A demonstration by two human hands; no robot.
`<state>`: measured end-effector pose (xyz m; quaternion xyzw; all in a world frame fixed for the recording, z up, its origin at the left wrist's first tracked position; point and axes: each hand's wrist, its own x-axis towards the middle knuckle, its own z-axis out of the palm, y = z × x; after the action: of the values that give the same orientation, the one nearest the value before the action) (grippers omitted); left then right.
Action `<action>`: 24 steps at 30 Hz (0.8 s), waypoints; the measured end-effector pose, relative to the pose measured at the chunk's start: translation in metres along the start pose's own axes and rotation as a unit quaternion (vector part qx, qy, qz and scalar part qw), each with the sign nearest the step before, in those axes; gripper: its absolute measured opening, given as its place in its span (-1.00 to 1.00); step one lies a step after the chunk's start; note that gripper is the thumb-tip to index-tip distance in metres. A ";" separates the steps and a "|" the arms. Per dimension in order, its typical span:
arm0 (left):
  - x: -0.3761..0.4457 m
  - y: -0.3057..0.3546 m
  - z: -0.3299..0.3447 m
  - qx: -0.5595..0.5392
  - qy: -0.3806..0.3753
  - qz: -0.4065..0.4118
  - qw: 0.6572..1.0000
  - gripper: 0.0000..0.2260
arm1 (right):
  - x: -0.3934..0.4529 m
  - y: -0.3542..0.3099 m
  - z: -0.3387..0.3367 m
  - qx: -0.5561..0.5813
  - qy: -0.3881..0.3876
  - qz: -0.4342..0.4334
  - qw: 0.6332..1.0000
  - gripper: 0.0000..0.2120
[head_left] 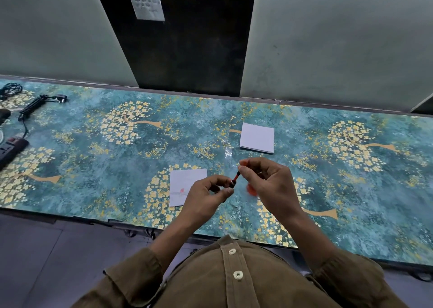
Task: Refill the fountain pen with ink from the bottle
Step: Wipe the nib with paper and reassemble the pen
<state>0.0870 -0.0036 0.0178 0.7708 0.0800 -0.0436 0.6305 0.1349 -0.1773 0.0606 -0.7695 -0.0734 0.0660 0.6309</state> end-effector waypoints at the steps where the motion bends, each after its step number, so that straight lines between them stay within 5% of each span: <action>1: -0.002 -0.001 0.000 -0.004 0.005 -0.003 1.000 -0.91 | -0.001 0.000 0.001 -0.003 -0.003 -0.001 1.000 -0.91; 24: -0.030 -0.014 -0.013 -0.010 0.080 -0.027 0.996 -0.89 | -0.009 0.019 0.022 -0.110 -0.100 0.013 0.989 -0.85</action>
<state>0.0544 0.0100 0.0122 0.7630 0.1514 0.0022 0.6284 0.1227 -0.1612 0.0378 -0.8248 -0.1325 0.1426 0.5309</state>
